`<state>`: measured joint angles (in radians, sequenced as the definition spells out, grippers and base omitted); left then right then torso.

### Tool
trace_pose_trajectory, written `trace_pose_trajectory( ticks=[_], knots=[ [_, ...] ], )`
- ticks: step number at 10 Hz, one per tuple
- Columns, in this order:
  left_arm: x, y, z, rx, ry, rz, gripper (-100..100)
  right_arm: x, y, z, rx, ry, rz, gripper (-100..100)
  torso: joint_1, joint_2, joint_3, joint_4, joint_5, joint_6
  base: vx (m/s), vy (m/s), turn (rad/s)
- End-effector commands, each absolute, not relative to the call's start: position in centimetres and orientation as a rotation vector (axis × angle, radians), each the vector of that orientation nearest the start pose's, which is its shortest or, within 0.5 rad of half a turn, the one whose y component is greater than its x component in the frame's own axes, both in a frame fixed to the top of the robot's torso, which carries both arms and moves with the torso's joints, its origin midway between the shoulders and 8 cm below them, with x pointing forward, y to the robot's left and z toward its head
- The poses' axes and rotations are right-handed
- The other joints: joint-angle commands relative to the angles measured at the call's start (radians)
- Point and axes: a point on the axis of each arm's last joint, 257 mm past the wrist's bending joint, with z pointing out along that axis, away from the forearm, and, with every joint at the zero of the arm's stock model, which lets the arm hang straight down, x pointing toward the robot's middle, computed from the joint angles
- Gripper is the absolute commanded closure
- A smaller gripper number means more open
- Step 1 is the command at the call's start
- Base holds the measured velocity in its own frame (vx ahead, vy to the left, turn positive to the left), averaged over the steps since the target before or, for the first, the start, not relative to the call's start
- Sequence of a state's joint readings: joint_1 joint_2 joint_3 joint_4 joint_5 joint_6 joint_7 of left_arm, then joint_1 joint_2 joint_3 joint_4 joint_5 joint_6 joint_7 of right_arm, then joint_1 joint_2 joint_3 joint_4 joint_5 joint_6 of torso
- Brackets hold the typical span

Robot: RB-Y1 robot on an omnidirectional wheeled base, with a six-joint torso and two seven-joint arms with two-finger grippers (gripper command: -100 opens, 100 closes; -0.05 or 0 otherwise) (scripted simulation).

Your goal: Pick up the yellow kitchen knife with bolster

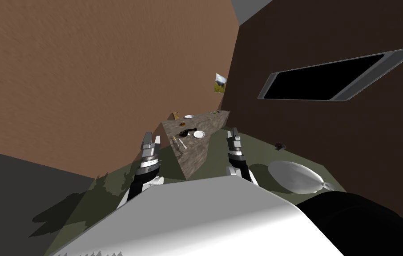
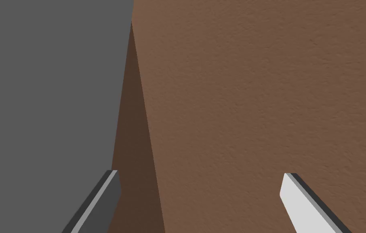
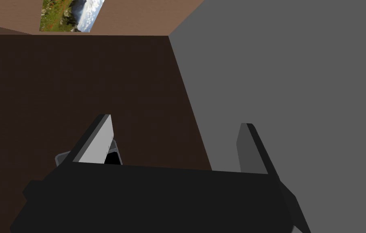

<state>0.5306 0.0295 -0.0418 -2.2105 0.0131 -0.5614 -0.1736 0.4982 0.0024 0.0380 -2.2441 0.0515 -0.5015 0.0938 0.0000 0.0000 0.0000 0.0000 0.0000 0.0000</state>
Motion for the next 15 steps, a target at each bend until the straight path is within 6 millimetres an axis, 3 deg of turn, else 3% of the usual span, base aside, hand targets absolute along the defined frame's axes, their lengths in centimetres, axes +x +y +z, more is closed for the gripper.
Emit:
trace_pose_trajectory(
  ticks=[1,6,15],
  knots=[
    [35.7,26.6,-1.2,-0.613,0.735,-1.186,-100,35.3,-26.2,0.9,0.619,0.688,1.216,0,0.0,0.0,0.0,0.0,0.0,0.0,0.001,0.026,-0.083],
    [40.9,25.5,-3.8,-0.668,0.856,-1.227,-100,35.3,-26.2,0.9,0.619,0.688,1.216,0,0.007,-0.001,-0.001,0.0,0.001,0.0,0.002,0.079,-0.126],
    [47.4,24.1,-7.6,-0.778,1.023,-1.245,-100,35.3,-26.2,0.9,0.619,0.688,1.216,0,0.005,0.0,0.0,0.0,0.001,0.0,-0.009,0.067,-0.09]
  ],
)
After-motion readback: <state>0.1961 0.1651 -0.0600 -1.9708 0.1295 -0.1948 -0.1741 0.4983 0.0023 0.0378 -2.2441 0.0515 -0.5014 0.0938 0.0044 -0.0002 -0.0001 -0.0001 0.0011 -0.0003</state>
